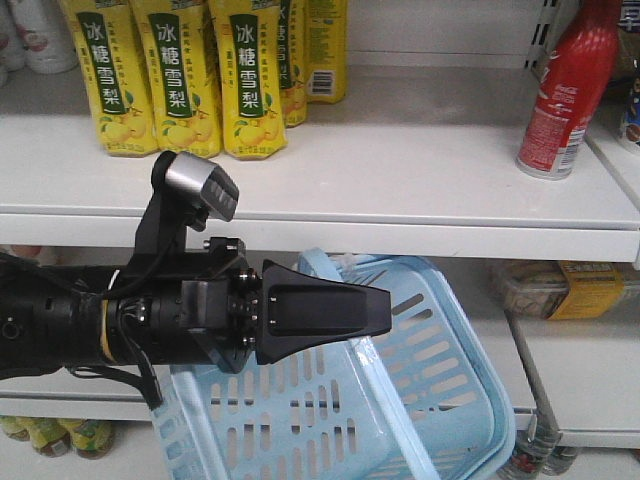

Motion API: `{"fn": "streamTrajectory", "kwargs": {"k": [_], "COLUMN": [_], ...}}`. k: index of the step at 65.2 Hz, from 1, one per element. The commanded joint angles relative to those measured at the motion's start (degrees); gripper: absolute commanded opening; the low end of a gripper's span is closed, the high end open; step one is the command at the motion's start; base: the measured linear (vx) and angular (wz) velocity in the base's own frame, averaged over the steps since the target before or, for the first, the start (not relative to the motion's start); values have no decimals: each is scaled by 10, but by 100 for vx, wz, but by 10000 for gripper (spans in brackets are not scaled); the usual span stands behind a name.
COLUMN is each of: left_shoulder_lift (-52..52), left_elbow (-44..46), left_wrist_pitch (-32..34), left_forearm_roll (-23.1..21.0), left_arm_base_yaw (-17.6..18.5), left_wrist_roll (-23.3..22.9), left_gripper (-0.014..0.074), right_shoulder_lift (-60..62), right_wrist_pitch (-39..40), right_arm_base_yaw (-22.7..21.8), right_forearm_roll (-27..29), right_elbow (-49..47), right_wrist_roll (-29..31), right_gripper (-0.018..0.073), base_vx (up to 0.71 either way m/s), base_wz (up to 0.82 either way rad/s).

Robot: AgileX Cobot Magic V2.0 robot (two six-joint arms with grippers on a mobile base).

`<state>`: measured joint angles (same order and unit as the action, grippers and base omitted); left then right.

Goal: Place coke in basket with both arms

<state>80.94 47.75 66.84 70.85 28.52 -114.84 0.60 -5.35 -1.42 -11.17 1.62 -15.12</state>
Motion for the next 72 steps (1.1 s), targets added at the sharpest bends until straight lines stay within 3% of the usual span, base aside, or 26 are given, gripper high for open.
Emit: {"fn": "streamTrajectory", "kwargs": {"k": [1,67,72], "left_shoulder_lift": [-20,-20,-20], "left_elbow": [19,19,19], "left_wrist_pitch": [123,123,123], "left_forearm_roll": [-47,-47,-47], "left_arm_base_yaw": [2,2,2], "left_wrist_roll": [4,4,4], "left_gripper": [-6,-6,-6], "right_shoulder_lift": [10,10,10], "right_wrist_pitch": [41,53,78], "right_arm_base_yaw": [-1,-1,-1], "right_forearm_roll": [-7,-6,25], "right_elbow": [6,6,6], "right_wrist_roll": [4,2,-20], "right_gripper": [-5,-5,-5], "base_vx": [6,1,0], "base_wz": [-23,-5,0]}}
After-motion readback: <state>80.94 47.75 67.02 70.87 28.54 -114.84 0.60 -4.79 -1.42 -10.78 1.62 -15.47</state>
